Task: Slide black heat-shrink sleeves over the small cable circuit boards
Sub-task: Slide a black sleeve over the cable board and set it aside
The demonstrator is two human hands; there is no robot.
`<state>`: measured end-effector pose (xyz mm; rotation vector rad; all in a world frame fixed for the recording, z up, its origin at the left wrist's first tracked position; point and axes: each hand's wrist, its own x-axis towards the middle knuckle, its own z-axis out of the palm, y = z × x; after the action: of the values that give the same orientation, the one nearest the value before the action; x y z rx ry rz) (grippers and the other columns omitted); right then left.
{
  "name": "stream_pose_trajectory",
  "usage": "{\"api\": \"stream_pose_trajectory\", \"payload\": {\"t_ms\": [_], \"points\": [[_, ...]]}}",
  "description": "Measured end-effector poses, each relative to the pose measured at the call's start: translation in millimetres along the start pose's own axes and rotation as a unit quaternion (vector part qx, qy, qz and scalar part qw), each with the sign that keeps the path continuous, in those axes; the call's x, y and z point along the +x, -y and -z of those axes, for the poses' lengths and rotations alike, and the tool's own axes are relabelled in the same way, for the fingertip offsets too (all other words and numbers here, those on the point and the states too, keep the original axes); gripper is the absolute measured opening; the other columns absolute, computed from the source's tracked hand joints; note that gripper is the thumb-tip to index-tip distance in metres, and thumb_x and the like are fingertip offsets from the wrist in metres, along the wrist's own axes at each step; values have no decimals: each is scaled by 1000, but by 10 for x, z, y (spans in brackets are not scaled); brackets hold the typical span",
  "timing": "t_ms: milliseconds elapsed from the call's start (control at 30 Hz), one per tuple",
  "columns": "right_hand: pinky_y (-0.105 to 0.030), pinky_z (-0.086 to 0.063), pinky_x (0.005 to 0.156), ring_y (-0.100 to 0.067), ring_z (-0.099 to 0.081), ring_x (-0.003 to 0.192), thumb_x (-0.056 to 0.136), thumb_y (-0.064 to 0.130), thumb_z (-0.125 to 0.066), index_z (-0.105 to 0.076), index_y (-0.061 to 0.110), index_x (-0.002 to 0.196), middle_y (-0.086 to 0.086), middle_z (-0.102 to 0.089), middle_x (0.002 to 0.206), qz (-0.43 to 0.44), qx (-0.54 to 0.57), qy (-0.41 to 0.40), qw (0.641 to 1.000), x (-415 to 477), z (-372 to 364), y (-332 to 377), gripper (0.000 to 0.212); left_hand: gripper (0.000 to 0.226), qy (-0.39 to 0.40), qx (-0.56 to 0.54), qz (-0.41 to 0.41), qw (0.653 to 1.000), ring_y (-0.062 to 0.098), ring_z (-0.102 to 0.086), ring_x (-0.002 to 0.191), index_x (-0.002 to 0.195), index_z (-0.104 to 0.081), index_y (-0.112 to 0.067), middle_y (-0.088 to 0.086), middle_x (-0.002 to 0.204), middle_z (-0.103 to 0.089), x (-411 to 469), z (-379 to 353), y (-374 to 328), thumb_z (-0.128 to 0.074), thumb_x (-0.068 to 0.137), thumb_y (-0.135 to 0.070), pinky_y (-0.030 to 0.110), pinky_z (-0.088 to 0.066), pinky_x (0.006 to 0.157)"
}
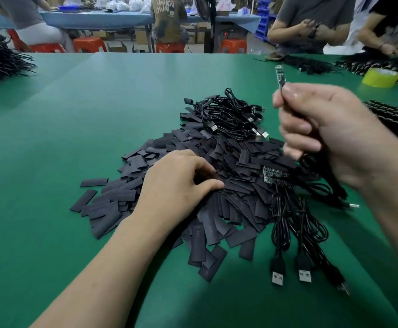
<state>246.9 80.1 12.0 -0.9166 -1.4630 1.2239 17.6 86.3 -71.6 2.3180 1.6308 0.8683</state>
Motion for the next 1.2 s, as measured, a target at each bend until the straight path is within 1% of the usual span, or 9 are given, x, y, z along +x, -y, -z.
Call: {"api": "stream_pose_trajectory", "payload": {"t_ms": [67, 133, 200, 400, 600, 733, 900, 1033, 1200], "points": [[-26, -39, 45, -9, -34, 42, 104, 33, -53, -68, 23, 79, 12, -40, 51, 9, -220, -24, 975, 64, 43, 27, 32, 23, 2, 19, -8, 1000, 6, -58, 92, 97, -78, -39, -17, 94, -67, 7, 16, -9, -76, 82, -56, 29, -49, 77], [-20, -36, 49, -4, -38, 42, 103, 37, -53, -69, 24, 79, 12, -48, 51, 29, -437, -27, 899, 113, -27, -74, 31, 18, 15, 28, -4, 1000, 6, -60, 94, 98, -78, -39, -17, 97, -67, 17, 38, -17, -76, 85, -50, 30, -50, 79], [-17, -31, 47, -3, -47, 48, 102, 36, -53, -67, 25, 79, 10, -55, 57, 37, -507, -11, 861, 102, -180, -229, 29, 16, 30, 28, 4, 999, 6, -61, 94, 102, -78, -40, -16, 99, -68, 24, 56, -16, -77, 86, -43, 30, -51, 82], [-37, -43, 63, -10, -56, 67, 101, 43, -51, -61, 26, 87, 7, -60, 67, 41, -519, -26, 853, 57, -340, -605, 24, 23, 48, -57, 49, 996, 0, -63, 82, 99, -76, -40, -20, 84, -68, 51, 77, -17, -82, 84, -24, 25, -51, 85], [-22, -38, 58, 5, -53, 55, 91, 45, -68, -66, 29, 89, 28, -58, 60, 43, -441, -67, 894, 22, -325, -721, 16, 24, -5, -236, 74, 969, 5, -66, 73, 95, -78, -29, -10, 79, -70, 78, 109, -3, -78, 86, -6, 15, -52, 75], [-23, -37, 56, 0, -42, 51, 91, 41, -70, -71, 20, 84, 9, -57, 58, 42, -372, -64, 925, 30, -284, -726, 22, 23, 6, -376, 68, 924, 7, -63, 76, 95, -77, -25, -13, 79, -69, 74, 121, -9, -77, 87, -4, 15, -52, 76], [-26, -32, 55, -6, -39, 54, 94, 33, -68, -69, 14, 76, 9, -50, 55, 32, -326, -63, 943, 18, -265, -692, 26, 22, -47, -314, 12, 948, 14, -71, 89, 101, -78, -26, -2, 100, -74, 36, 56, -74, -81, 86, -11, 33, -58, 84], [-28, -31, 55, -7, -38, 55, 95, 31, -67, -70, 12, 79, 11, -47, 54, 24, -303, -64, 950, 0, -242, -689, 25, 34, -117, -173, -56, 976, 7, -66, 82, 111, -79, -21, -7, 95, -72, 0, -2, -125, -88, 79, -24, 10, -48, 75], [-30, -36, 59, -7, -43, 57, 94, 42, -64, -69, 16, 83, 8, -51, 59, 27, -282, -50, 958, -19, -260, -662, 29, 22, -140, -155, -51, 977, 3, -66, 79, 103, -82, -21, -10, 91, -73, -7, -18, -122, -86, 81, -24, 8, -45, 71]]}}
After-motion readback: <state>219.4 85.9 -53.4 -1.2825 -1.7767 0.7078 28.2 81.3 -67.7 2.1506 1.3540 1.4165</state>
